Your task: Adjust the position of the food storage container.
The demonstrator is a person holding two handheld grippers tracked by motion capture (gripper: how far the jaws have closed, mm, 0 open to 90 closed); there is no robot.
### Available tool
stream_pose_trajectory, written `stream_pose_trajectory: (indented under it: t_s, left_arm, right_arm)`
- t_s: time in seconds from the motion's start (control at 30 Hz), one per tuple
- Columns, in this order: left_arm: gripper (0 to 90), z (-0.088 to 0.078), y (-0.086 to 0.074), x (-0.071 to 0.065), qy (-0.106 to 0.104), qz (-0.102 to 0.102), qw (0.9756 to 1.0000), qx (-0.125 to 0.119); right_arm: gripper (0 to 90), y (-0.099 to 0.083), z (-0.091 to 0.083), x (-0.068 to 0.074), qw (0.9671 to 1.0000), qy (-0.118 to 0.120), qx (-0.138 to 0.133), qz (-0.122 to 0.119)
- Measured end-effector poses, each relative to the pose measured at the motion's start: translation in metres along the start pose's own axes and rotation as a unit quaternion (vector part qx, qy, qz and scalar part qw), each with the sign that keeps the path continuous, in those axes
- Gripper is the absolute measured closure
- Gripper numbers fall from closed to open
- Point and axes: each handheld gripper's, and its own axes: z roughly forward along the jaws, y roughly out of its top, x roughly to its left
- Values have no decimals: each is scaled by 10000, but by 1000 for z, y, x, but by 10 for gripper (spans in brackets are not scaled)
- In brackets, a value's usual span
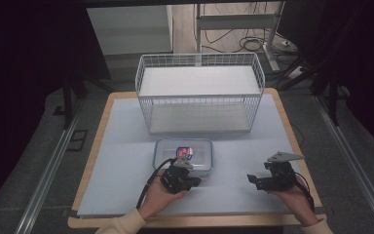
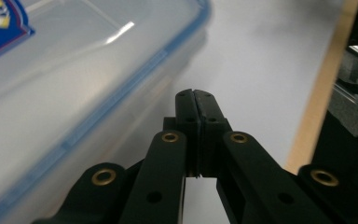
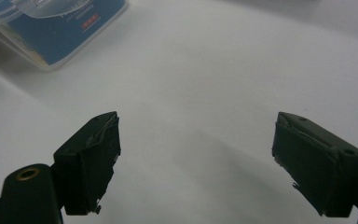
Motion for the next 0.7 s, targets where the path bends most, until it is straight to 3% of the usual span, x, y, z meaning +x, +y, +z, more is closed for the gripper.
stream_pose_trajectory:
  t_s: [0.13, 0.2, 0.3, 0.4, 0.47, 0.57, 0.7]
  left_arm:
    - [886, -33, -12, 1, -16, -111, 9993, -355]
    - [884, -41, -14, 3, -13, -153, 9990, -424]
    - [873, -59, -22, 9, 121, -275, 9979, -565]
    - [860, -79, -29, 22, 176, -570, 9950, -806]
    - [854, -83, -29, 24, 226, -601, 9944, -834]
    - [843, -96, -34, 37, 411, -745, 9917, -961]
    - [751, -105, -41, 51, 676, -990, 9867, -1099]
  right_arm:
    - [150, 1, 0, 0, 9999, 73, -81, 81]
    - [150, 1, -1, 0, 9999, 80, -81, 88]
    - [150, 1, -1, 1, 9999, 109, -88, 73]
    - [152, 1, 0, 1, 9999, 90, -57, 70]
    - [152, 0, 1, 1, 9999, 88, -44, 72]
    - [153, 0, 1, 0, 9999, 71, -38, 65]
    - [153, 0, 0, 0, 9999, 64, -47, 68]
